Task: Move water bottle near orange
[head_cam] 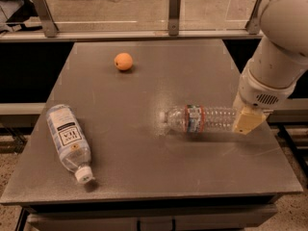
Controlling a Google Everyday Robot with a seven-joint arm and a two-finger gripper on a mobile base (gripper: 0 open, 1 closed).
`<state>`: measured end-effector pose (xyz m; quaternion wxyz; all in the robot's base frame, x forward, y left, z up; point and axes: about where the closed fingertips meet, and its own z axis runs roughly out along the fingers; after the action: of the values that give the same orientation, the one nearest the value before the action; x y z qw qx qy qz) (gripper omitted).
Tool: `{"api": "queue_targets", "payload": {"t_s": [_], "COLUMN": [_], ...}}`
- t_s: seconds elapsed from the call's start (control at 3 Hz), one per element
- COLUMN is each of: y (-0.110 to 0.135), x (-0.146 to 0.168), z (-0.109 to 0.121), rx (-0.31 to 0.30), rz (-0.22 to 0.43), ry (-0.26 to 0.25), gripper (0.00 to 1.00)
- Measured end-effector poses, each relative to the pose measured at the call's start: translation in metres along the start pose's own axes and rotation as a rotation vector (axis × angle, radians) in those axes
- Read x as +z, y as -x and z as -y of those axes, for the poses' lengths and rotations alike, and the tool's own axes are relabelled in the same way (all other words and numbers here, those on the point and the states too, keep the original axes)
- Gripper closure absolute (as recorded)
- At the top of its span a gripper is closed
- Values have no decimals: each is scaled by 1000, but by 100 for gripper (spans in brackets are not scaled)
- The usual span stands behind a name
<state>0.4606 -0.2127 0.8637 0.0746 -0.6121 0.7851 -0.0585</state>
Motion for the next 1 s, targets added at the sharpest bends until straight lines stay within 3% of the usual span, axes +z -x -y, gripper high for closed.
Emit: {"api": "queue_targets", "payload": {"t_s": [0.67,1.0], "y": [9,22], "x": [-37,-47], "z": [59,82], "rx": [161,247], "rz": [-43,-2], "ry": [-63,-129], "gripper": [100,100]}}
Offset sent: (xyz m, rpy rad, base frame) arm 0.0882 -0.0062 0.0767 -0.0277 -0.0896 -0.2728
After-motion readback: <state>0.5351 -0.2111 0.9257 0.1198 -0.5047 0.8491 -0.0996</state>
